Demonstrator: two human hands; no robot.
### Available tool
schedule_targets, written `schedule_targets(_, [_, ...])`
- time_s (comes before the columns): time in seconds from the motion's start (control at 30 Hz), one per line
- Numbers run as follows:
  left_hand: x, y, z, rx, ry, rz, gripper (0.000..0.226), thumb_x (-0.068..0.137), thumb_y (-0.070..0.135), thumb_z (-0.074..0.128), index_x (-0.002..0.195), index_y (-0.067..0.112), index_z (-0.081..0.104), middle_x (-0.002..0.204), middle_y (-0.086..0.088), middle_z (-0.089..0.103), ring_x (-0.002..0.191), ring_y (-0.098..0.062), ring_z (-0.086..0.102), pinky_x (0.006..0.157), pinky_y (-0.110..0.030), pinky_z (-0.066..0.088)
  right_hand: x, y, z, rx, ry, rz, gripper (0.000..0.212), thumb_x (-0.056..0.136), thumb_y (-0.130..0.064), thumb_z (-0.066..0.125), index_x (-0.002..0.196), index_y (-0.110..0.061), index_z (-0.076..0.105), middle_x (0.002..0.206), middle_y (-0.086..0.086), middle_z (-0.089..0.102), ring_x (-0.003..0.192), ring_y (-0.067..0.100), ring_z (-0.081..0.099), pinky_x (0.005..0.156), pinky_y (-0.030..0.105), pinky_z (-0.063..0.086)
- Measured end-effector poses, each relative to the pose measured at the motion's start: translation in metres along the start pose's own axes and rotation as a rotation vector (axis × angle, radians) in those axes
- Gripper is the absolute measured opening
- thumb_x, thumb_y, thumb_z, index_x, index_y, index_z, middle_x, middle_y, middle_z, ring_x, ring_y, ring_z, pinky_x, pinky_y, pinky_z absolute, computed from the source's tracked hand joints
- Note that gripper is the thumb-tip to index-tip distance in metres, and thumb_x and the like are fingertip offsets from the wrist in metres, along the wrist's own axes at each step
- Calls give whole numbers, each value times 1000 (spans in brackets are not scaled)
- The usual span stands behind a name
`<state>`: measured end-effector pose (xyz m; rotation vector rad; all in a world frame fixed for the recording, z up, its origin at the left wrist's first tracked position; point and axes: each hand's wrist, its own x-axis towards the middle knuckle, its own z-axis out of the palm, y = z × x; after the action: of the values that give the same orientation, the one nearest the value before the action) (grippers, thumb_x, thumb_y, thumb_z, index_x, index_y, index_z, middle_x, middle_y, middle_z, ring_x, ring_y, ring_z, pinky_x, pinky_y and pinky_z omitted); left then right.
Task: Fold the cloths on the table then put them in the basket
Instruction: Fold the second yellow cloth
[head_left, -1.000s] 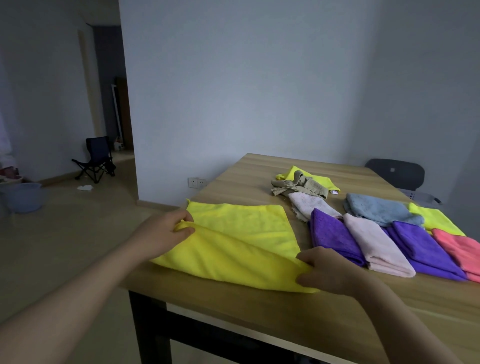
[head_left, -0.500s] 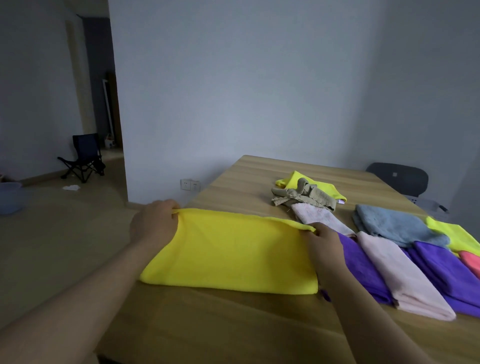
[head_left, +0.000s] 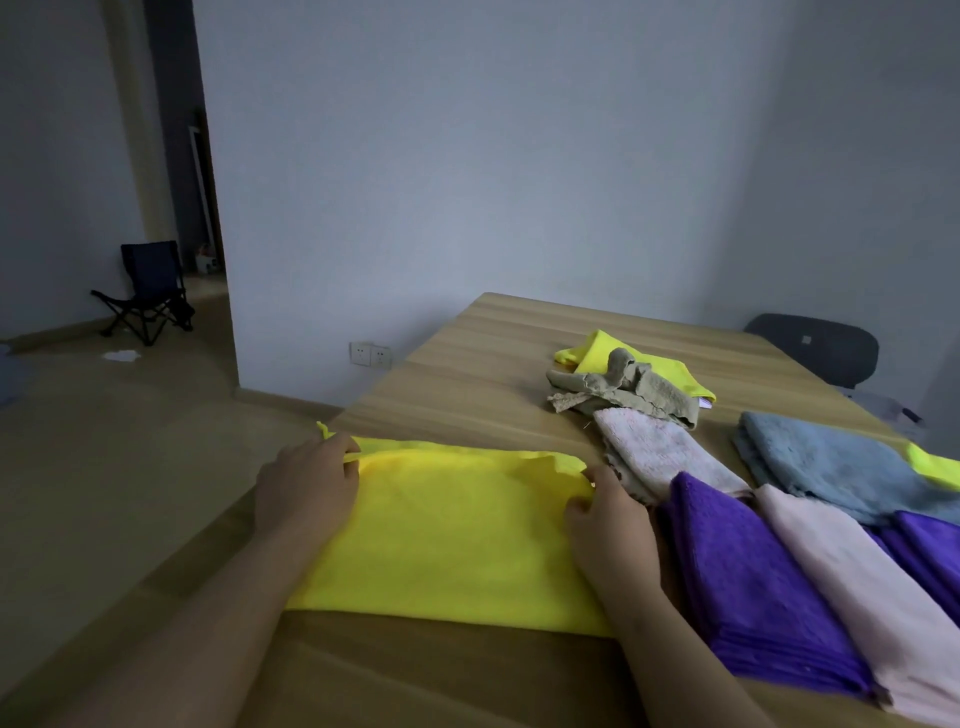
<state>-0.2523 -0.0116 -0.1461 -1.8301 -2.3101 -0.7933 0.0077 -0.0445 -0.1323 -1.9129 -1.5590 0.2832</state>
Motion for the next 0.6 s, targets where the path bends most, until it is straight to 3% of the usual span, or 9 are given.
schedule_targets(0.1, [-6,1,-3,-14,-29,26,22,94,30,46,112,32,58,117,2,61,107,-24,54,84,-33,44,-9,6,-9,-70,-21,-7,36,88,-19,48,123,-14,48,93,5,62,86,23,59,75,34,50])
schedule_targets(0.2, [-8,1,-11,-75,-80,-5,22,92,26,48,112,30,56,116,2,61,103,-22,56,80,-31,43,-11,8,-20,-25,-64,41,38,89,-22,49,126,-14,47,80,-5,50,79,17,56,71,34,51])
schedule_targets(0.3, [-3,3,-18,-182,-94,-75,21,87,16,51,106,22,55,113,-1,60,94,-22,54,74,-29,40,-2,4,-26,29,-81,97,37,90,-27,48,126,-18,49,86,-2,53,85,22,59,74,37,52])
schedule_targets(0.43, [21,9,-28,-224,-51,-96,13,85,11,49,92,18,58,94,-6,61,82,-24,53,67,-30,40,17,-2,-27,115,-30,85,17,90,-21,46,98,-15,60,83,6,62,78,27,60,69,35,50])
schedule_targets(0.53, [35,11,-27,-390,-31,-107,17,84,6,49,90,16,61,95,-5,61,89,-25,56,73,-33,44,30,-2,-22,202,42,93,15,87,-17,46,80,-9,57,70,7,59,73,29,57,62,33,44])
schedule_targets(0.6, [34,5,-18,-443,-36,-155,17,84,6,51,90,17,63,98,-5,64,89,-23,55,74,-31,42,35,0,-16,213,44,110,15,86,-17,47,78,-9,57,68,7,58,70,28,57,59,31,42])
